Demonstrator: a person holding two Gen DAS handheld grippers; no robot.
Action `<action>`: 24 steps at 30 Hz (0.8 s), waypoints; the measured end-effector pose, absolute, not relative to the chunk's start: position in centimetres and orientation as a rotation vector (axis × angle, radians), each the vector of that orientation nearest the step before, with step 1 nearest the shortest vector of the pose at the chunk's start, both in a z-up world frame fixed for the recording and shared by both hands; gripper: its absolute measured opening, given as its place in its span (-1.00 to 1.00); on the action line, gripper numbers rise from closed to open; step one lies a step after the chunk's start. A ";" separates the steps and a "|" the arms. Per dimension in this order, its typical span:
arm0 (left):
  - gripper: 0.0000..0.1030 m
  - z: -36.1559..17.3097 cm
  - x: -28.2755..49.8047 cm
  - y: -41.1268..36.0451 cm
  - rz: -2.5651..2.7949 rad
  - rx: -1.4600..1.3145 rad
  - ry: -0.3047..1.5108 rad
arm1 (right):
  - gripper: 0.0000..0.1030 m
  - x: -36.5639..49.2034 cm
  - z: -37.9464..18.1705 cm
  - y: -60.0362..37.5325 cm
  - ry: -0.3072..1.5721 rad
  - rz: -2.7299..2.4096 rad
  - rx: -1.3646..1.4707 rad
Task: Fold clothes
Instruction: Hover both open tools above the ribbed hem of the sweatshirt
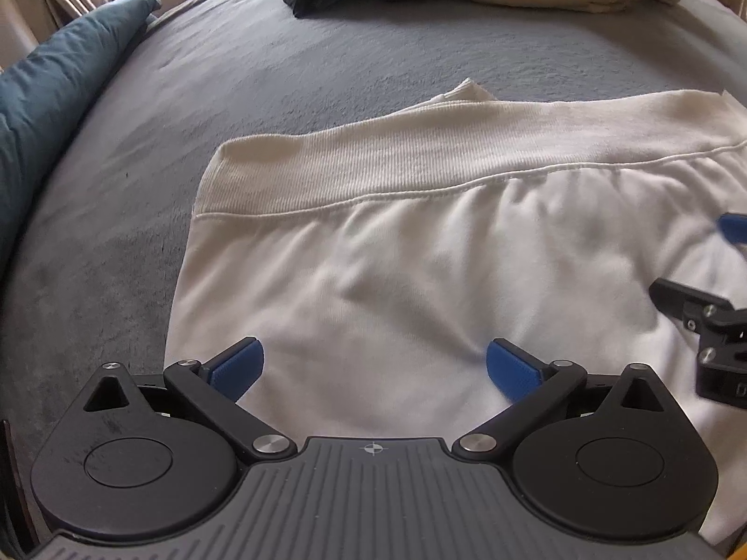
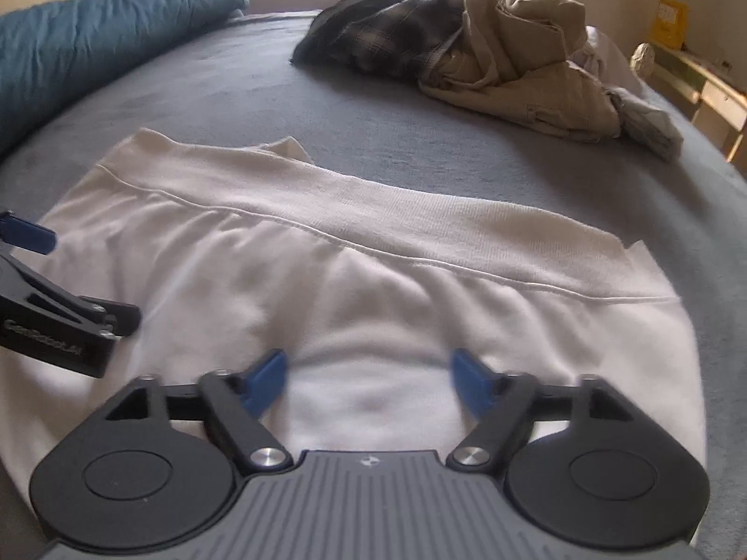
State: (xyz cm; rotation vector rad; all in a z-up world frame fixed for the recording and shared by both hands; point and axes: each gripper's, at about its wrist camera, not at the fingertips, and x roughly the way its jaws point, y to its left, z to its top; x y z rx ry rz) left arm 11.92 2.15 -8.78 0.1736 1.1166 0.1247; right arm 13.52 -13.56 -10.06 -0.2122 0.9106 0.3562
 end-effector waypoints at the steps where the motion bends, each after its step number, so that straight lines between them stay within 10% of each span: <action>1: 1.00 -8.8 11.9 2.2 0.128 0.169 1.118 | 1.00 13.6 -10.2 -13.6 0.926 0.340 -0.208; 24: 1.00 -8.9 12.0 2.4 0.165 0.108 1.141 | 1.00 13.4 -10.6 -14.5 0.906 0.342 -0.154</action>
